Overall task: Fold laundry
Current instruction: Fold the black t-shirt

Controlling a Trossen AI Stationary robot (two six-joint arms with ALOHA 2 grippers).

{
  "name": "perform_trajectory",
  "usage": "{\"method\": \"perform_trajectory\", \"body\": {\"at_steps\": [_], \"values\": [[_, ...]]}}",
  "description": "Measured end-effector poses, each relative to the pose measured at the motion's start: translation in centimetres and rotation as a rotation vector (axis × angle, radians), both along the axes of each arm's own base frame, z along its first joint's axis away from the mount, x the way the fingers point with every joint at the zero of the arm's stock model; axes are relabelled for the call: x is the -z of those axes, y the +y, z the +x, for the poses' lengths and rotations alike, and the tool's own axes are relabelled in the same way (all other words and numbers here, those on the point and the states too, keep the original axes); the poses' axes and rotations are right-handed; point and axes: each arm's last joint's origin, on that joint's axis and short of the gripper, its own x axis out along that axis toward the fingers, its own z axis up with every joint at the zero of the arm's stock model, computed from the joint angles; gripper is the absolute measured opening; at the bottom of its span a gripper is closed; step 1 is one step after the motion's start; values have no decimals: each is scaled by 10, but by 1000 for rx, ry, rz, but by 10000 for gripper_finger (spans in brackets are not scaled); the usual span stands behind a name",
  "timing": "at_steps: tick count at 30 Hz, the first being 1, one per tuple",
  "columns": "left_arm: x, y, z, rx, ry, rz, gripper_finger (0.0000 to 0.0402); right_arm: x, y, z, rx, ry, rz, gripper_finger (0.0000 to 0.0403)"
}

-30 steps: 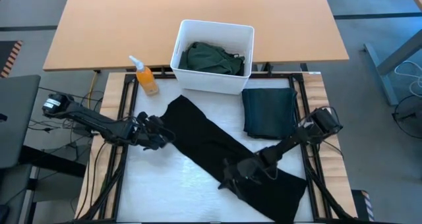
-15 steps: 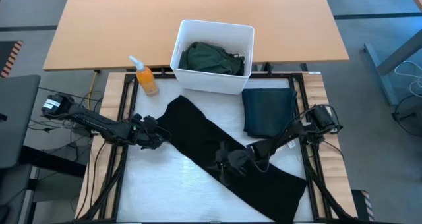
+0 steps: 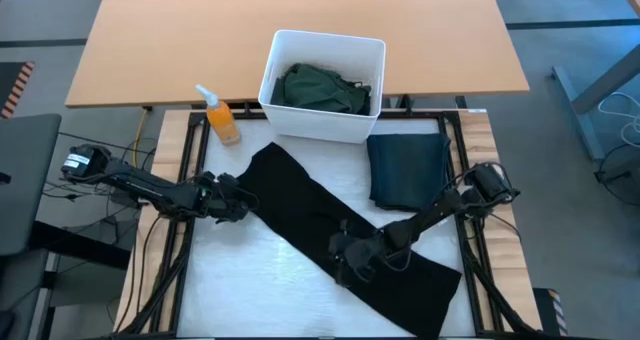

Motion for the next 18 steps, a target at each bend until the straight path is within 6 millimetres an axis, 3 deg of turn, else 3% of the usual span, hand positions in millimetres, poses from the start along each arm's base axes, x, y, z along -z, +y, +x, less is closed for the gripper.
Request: {"method": "perform_trajectory", "body": {"at_steps": [5,11,18], "values": [[0,0,1,8,-6,-8,0,34,11,6,0,50,1,21],[1,0,-1,9,12,-17,0,35,18,11,-44,72,49,20],[2,0,-4,13,57,-29,0,26,30,-6,-82,213,126,20]]}}
